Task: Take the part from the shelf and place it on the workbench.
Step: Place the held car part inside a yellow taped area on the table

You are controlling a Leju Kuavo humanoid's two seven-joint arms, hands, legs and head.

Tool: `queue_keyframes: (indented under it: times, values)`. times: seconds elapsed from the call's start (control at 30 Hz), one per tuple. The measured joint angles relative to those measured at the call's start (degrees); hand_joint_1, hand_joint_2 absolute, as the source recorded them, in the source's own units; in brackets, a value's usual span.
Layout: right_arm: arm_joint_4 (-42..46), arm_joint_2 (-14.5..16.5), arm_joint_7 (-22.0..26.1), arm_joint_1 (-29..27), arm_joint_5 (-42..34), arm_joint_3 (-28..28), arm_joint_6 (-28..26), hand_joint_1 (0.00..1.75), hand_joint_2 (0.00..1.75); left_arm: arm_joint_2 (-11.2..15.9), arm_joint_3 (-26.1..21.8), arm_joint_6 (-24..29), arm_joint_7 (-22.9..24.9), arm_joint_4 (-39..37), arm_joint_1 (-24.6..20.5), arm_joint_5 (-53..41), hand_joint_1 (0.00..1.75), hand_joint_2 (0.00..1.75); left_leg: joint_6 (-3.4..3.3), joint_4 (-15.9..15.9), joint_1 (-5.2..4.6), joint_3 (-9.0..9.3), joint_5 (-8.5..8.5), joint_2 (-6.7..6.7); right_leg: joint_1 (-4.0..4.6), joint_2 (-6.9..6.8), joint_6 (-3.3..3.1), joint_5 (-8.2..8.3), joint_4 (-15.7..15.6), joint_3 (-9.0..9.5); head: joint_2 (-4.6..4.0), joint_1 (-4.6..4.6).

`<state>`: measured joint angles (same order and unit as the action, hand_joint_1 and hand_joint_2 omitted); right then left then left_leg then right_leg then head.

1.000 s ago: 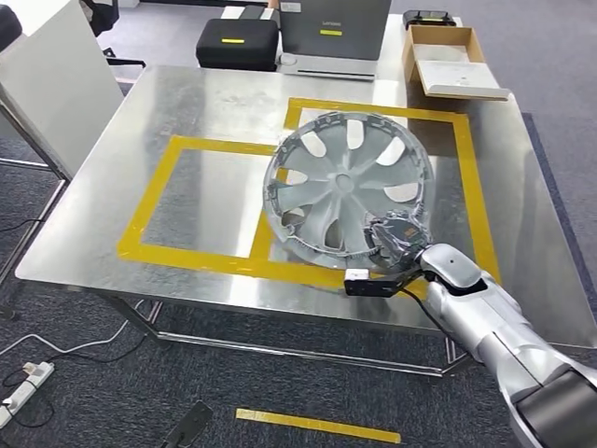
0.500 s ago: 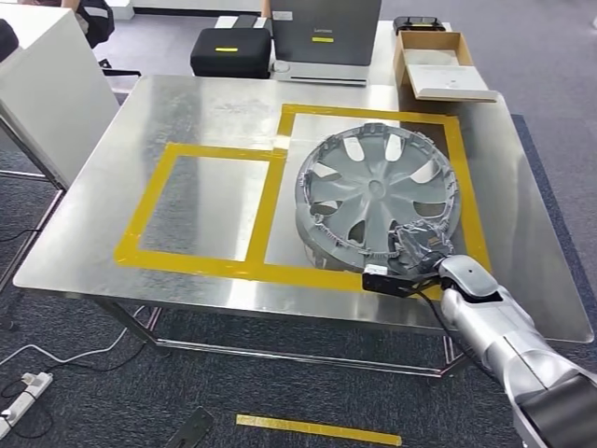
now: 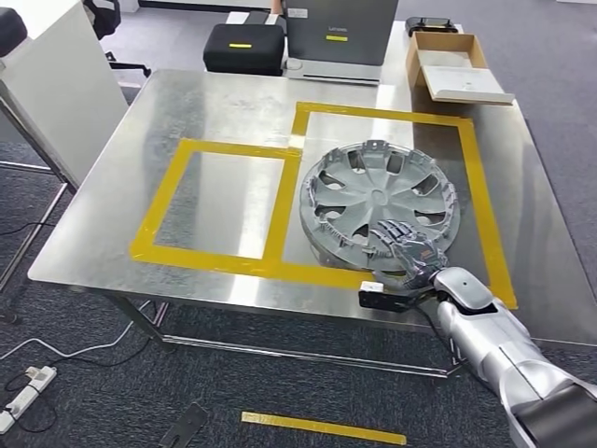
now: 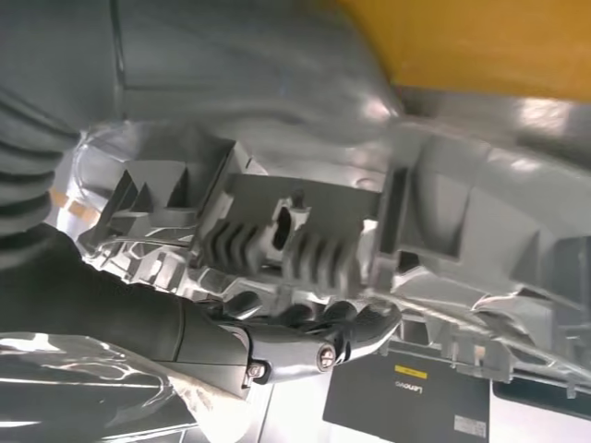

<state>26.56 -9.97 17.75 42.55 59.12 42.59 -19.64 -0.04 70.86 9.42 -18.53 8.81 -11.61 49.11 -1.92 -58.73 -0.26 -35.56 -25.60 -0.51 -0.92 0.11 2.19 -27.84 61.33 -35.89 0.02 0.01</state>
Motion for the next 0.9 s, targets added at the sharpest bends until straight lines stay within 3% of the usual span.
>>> queue_keyframes:
  times: [0.07, 0.17, 0.23, 0.3, 0.33, 0.37, 0.4, 0.5, 0.57, 0.67, 0.73, 0.8, 0.83, 0.87, 0.9]
  values:
    - [0.00, 0.01, 0.08, 0.12, 0.14, -0.16, -0.11, 0.00, 0.00, -0.03, -0.02, 0.39, 0.15, 0.00, -0.06, -0.01, 0.00, 0.00, 0.49, -0.23, -0.20, -0.31, 0.05, 0.01, 0.20, -0.04, -0.21, 0.35, -2.91, 1.57, 0.00, -0.04]
    - [0.01, 0.10, 0.31, 0.04, -0.05, -0.38, 0.12, 0.00, 0.00, 0.01, -0.05, 0.81, 0.61, 0.00, -0.04, 0.16, 0.00, 0.00, 1.36, -0.90, -0.04, -0.70, -0.44, 0.02, -0.03, -0.13, -0.73, 0.52, -3.28, 1.70, 0.00, -0.12]
    - [0.13, 0.32, 0.95, 0.10, -1.12, -0.98, 0.70, 0.00, 0.00, 0.06, -0.23, 0.61, 0.91, 0.00, 0.00, 0.63, 0.00, 0.00, 2.05, -5.08, 0.16, -2.43, -3.04, 0.08, -0.28, -0.28, -1.22, 0.71, -3.48, 1.94, 0.00, -0.28]
    - [0.66, 0.72, 2.08, -0.11, -2.64, -1.88, 0.81, 0.00, 0.00, 0.02, -0.53, 0.39, 1.14, 0.00, 0.23, 0.98, 0.00, 0.00, 2.58, -12.34, 0.43, -5.46, -6.52, 0.13, -0.27, -0.34, -1.50, 0.80, -3.41, 1.96, 0.00, -0.37]
    - [1.21, 0.98, 2.76, -0.41, -3.54, -2.38, 0.49, 0.00, 0.00, -0.02, -0.63, 0.37, 1.26, 0.00, 0.37, 1.01, 0.00, 0.00, 2.74, -15.00, 0.56, -6.52, -7.41, 0.13, -0.27, -0.34, -1.55, 0.86, -3.35, 1.95, 0.00, -0.37]
    - [1.99, 1.24, 3.43, -0.83, -4.57, -2.96, -0.01, 0.00, 0.00, -0.04, -0.68, 0.35, 1.44, 0.00, 0.45, 1.02, 0.00, 0.00, 2.82, -15.64, 0.66, -6.64, -7.21, 0.13, -0.27, -0.33, -1.55, 0.85, -3.28, 1.94, 0.00, -0.38]
    - [3.13, 1.49, 4.15, -1.37, -5.94, -3.70, -0.59, 0.00, 0.00, -0.06, -0.72, 0.29, 1.62, 0.00, 0.49, 1.07, 0.00, 0.00, 2.84, -14.18, 0.75, -5.78, -6.01, 0.14, -0.27, -0.33, -1.54, 0.85, -3.21, 1.94, 0.00, -0.38]
    - [9.09, 2.40, 6.83, -3.45, -12.28, -7.21, -1.79, 0.00, 0.00, -0.07, -0.98, 0.09, 1.92, 0.00, 0.52, 1.50, 0.00, 0.00, 2.59, -3.80, 0.83, -0.50, -1.49, 0.11, -0.15, -0.31, -1.19, 0.82, -2.97, 1.77, 0.00, -0.37]
    - [15.06, 3.06, 8.70, -5.58, -17.73, -10.20, -1.32, 0.00, 0.00, -0.09, -1.14, 0.16, 1.86, 0.00, 0.65, 1.71, 0.00, 0.00, 2.23, -0.84, 0.67, 0.77, -0.96, 0.02, 0.02, -0.30, -0.57, 1.01, -2.92, 1.48, 0.00, -0.35]
    - [24.31, 3.85, 9.88, -9.44, -22.94, -14.12, 0.11, 0.00, 0.00, -0.17, -1.40, 0.39, 1.66, 0.00, 1.17, 1.82, 0.00, 0.00, 1.04, -0.34, 0.62, 0.46, -0.27, 0.04, -0.17, -0.34, 0.38, 0.59, -2.70, 0.95, 0.00, -0.37]
    - [29.15, 4.08, 10.64, -11.57, -25.16, -16.00, 0.70, 0.00, 0.00, -0.17, -1.50, 0.52, 1.57, 0.00, 1.27, 1.92, 0.00, 0.00, 0.03, -0.01, 0.69, -0.01, 0.46, 0.11, -0.26, -0.27, 0.70, -2.90, 0.75, -0.49, 0.00, -0.23]
    - [33.92, 4.38, 11.86, -13.71, -28.05, -18.02, 1.20, 0.00, 0.00, -0.14, -1.54, 0.61, 1.53, 0.00, 1.38, 2.09, 0.00, 0.00, -0.44, -0.01, 0.51, -0.93, 1.15, 0.09, -0.20, -0.20, 0.77, -7.81, 8.17, -2.89, 0.00, -0.09]
    - [36.19, 4.62, 12.33, -14.81, -29.18, -18.93, 1.43, 0.00, 0.00, -0.15, -1.55, 0.61, 1.52, 0.00, 1.48, 2.15, 0.00, 0.00, -0.51, -0.02, 0.40, -1.47, 1.55, 0.09, -0.18, -0.19, 0.77, -9.34, 11.40, -3.67, 0.00, -0.08]
    - [38.25, 4.85, 12.59, -15.89, -30.00, -19.66, 1.67, 0.00, 0.00, -0.18, -1.55, 0.59, 1.52, 0.00, 1.58, 2.17, 0.00, 0.00, -0.50, -0.03, 0.31, -2.02, 1.97, 0.09, -0.16, -0.19, 0.73, -9.69, 12.91, -3.63, 0.00, -0.09]
    - [40.18, 5.07, 12.69, -16.91, -30.69, -20.27, 2.02, 0.00, 0.00, -0.21, -1.55, 0.55, 1.52, 0.00, 1.65, 2.19, 0.00, 0.00, -0.45, -0.04, 0.25, -2.58, 2.42, 0.10, -0.15, -0.19, 0.63, -8.89, 12.26, -2.49, 0.00, -0.09]
